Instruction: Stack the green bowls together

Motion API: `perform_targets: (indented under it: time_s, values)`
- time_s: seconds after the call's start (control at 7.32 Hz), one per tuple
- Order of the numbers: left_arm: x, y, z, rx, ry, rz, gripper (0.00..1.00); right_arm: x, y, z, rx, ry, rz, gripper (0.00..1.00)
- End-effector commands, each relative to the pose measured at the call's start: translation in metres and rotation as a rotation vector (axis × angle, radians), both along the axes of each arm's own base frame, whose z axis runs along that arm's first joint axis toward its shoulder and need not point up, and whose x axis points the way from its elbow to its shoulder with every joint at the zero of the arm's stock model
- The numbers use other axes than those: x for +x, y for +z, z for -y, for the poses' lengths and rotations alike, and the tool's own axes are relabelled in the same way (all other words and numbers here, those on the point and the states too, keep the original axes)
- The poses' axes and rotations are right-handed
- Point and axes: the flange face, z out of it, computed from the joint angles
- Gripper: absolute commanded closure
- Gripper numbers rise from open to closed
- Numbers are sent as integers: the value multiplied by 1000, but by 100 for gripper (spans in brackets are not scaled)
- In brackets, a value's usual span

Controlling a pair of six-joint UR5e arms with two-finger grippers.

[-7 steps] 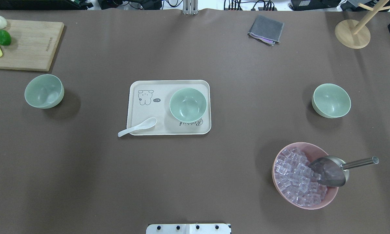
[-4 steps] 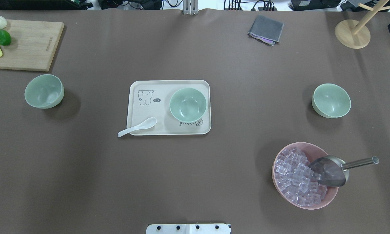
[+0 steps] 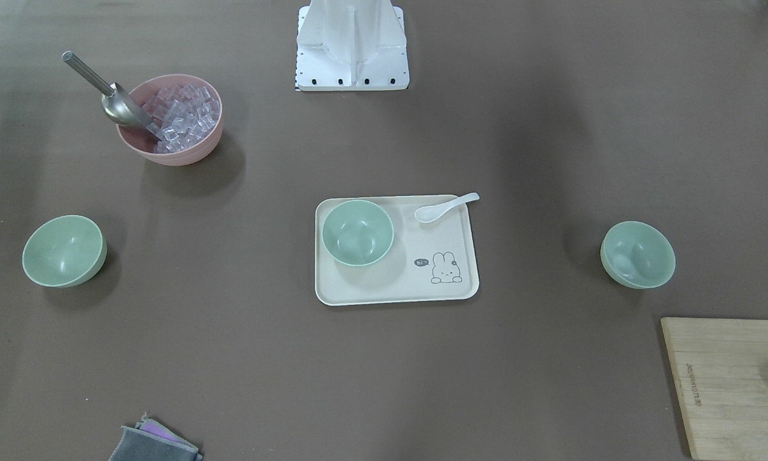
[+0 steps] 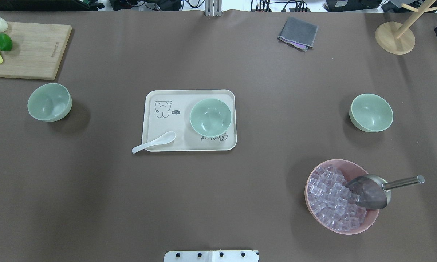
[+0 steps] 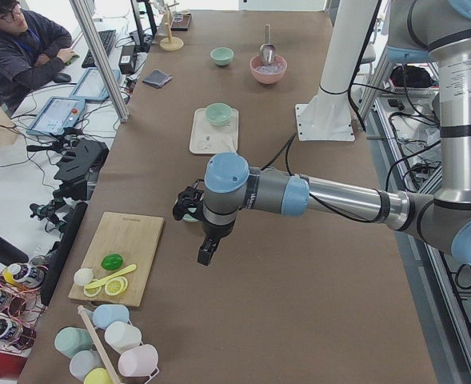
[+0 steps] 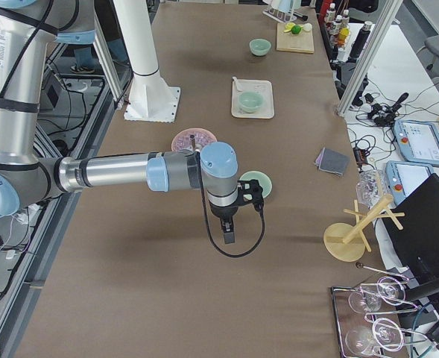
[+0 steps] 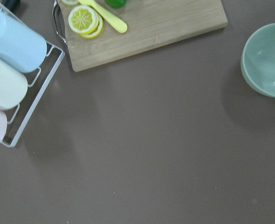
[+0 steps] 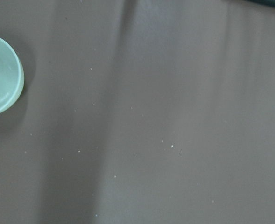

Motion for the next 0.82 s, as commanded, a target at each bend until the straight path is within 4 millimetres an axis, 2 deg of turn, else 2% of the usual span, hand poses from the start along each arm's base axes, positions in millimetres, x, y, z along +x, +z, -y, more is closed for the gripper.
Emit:
perform_targets:
  time_s: [0.0, 0.14, 0.27, 0.41, 0.55, 0.68]
  values:
    - [0, 14, 13, 167, -54, -18, 1, -1, -19, 11, 101, 24, 15, 0]
    - [5, 10, 13, 98, -110, -100, 1, -3, -34, 19, 129, 18, 39, 0]
    - [10, 16, 11, 101, -65, -173, 1, -4, -40, 26, 137, 20, 49, 0]
    - [14, 12, 11, 143, -65, -190, 1, -4, -40, 26, 99, 61, 63, 0]
    - [31, -4, 33, 92, -99, -223, 1, -4, -38, 26, 49, 109, 76, 0]
    - [64, -15, 57, 54, -69, -251, 2, -10, -36, 28, 29, 108, 81, 0]
